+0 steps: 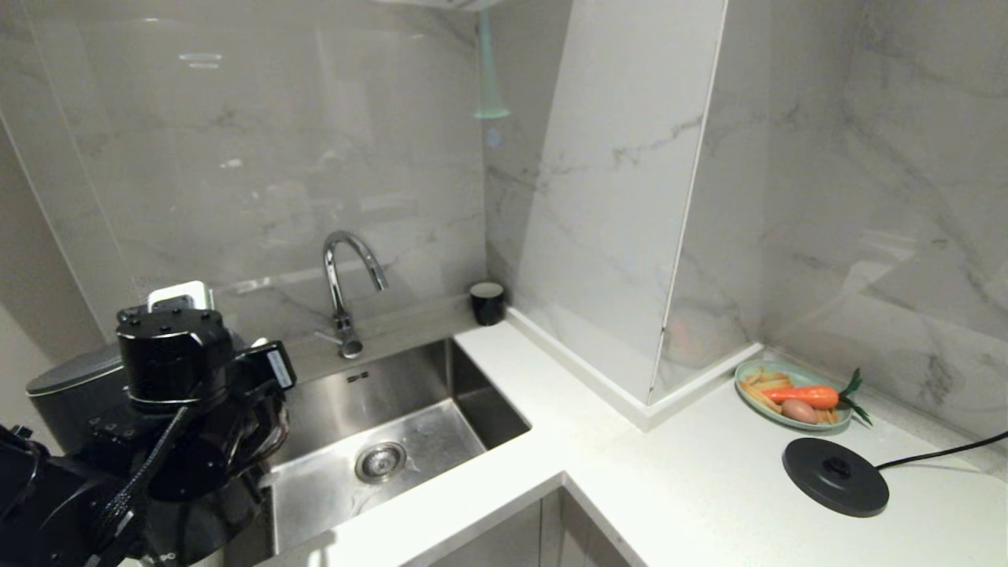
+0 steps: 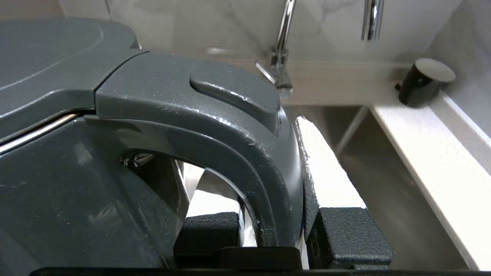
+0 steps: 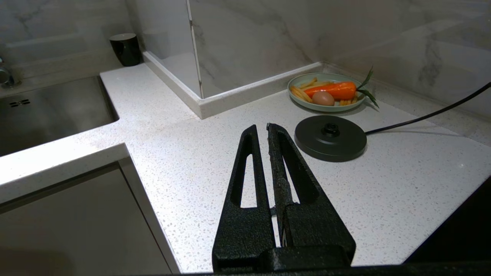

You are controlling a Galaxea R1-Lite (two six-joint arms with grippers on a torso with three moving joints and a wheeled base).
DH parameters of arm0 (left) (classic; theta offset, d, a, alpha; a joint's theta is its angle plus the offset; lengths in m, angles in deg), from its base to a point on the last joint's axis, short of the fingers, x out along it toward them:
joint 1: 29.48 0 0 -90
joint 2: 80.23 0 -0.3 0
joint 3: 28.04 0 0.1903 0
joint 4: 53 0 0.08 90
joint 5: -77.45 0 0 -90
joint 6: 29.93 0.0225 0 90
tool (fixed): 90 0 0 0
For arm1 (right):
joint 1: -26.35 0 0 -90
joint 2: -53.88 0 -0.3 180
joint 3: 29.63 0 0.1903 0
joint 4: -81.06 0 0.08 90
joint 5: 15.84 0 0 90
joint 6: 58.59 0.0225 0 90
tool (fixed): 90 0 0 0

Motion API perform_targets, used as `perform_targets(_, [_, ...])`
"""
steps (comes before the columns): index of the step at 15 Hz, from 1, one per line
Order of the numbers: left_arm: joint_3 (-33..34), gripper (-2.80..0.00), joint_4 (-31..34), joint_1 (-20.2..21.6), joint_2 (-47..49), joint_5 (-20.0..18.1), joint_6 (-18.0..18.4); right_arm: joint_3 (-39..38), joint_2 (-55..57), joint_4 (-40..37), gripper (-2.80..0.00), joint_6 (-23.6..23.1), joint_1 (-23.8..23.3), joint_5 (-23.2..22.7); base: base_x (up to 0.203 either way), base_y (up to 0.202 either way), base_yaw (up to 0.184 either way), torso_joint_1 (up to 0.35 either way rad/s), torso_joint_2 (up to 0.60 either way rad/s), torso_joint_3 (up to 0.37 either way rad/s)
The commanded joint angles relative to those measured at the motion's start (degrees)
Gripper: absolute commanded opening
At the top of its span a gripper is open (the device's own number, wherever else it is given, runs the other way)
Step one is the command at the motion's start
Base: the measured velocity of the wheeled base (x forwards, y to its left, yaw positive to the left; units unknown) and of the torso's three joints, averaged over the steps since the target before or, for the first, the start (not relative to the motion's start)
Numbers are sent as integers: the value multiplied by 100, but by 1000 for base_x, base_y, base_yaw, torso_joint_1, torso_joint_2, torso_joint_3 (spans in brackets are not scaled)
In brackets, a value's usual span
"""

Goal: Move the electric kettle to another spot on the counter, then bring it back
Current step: Place it by the sink

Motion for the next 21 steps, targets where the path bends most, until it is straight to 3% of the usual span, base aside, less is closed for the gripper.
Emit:
perform_targets(1, [-402, -280, -34, 269, 461, 4, 25, 0, 9, -2, -280, -1, 0, -2, 0, 0, 0, 0, 0, 0])
perform_targets(4, [-744, -280, -36, 601, 938, -173, 42, 0, 9, -2, -280, -1, 0, -2, 0, 0, 0, 0, 0, 0])
perform_targets(7, [-980, -280, -43, 537, 1125, -205, 11, 0, 7, -2, -280, -1, 0, -2, 0, 0, 0, 0, 0, 0])
perform_targets(13, [-1544, -280, -18, -340, 1106, -238, 195, 0, 9, -2, -280, -1, 0, -2, 0, 0, 0, 0, 0, 0])
perform_targets(16, [-2078, -280, 42, -681, 1296, -295, 408, 0, 9, -2, -280, -1, 0, -2, 0, 0, 0, 0, 0, 0])
perform_targets(21, [-2342, -280, 80, -1184, 1514, -337, 688, 0, 9, -2, -280, -1, 0, -2, 0, 0, 0, 0, 0, 0])
